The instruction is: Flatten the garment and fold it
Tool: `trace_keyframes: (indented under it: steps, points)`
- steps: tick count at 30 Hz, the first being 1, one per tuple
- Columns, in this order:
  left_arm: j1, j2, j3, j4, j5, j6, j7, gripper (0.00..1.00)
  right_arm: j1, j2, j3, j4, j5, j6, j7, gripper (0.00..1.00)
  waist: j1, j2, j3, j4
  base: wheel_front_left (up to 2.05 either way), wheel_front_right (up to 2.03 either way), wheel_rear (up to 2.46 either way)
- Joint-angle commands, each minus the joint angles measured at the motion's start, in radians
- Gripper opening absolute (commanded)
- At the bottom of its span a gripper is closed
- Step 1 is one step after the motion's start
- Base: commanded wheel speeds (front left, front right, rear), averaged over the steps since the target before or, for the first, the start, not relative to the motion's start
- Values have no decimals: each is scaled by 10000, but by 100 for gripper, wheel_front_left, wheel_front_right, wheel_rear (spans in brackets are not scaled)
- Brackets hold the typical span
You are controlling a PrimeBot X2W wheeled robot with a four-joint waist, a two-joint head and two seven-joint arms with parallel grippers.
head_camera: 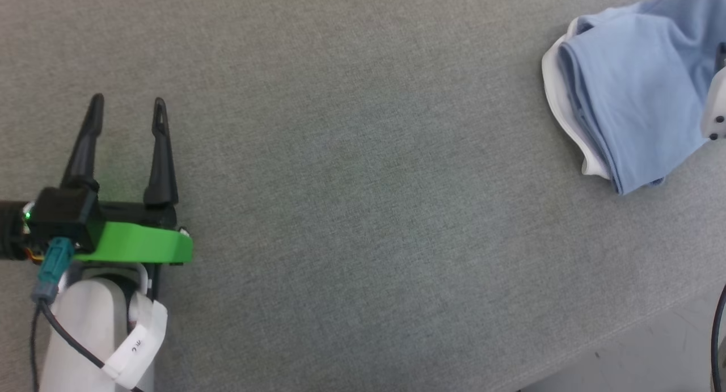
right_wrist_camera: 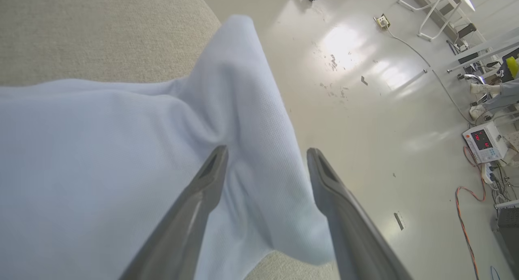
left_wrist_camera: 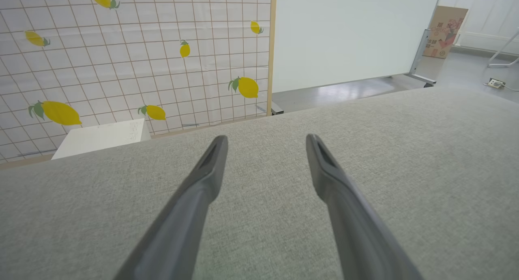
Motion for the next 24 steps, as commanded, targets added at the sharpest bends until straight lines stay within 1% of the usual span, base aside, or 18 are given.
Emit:
trace_keyframes:
  steps: [1,4,7,11,15,18,22,23,24]
  points:
    - [102,-90,-14,156,-148,69,-154,100,28,-132,42,32,-137,-19,-251,100,-1,-1,-667,362,0,0,0]
    - [272,-352,-141,636,-300,87,-377,100,325,-246,120,61,29,-19,-754,100,-1,-1,-1358,685,0,0,0]
    - [479,-657,-277,1189,-481,93,-575,100,858,-331,342,-11,535,-19,-1437,100,-1,-1,-2173,1077,0,0,0]
    - [819,-944,-338,1784,-776,105,-691,100,1651,-285,1019,-404,1682,-19,-2417,100,-1,-1,-3105,1510,0,0,0]
    - [1184,-1107,-352,2189,-1031,99,-724,100,2674,-253,2020,-1293,2950,-19,-3162,100,-1,-1,-3839,1879,0,0,0]
    - [1386,-1198,-378,2274,-1165,84,-729,100,3573,-304,2768,-2356,3853,-19,-3503,100,-1,-1,-4230,2189,0,0,0]
    - [1608,-1285,-392,2375,-1268,118,-731,100,4849,-364,3524,-3989,4658,-19,-3704,100,-1,-1,-4561,2576,0,0,0]
    - [1825,-1368,-578,2652,-1337,98,-732,100,6892,-87,3623,-6277,4870,-19,-3734,100,-1,-1,-4935,3211,0,0,0]
    - [1863,-1375,-600,2691,-1339,94,-732,100,7183,2,3634,-6536,4807,-19,-3756,100,-1,-1,-4985,3280,0,0,0]
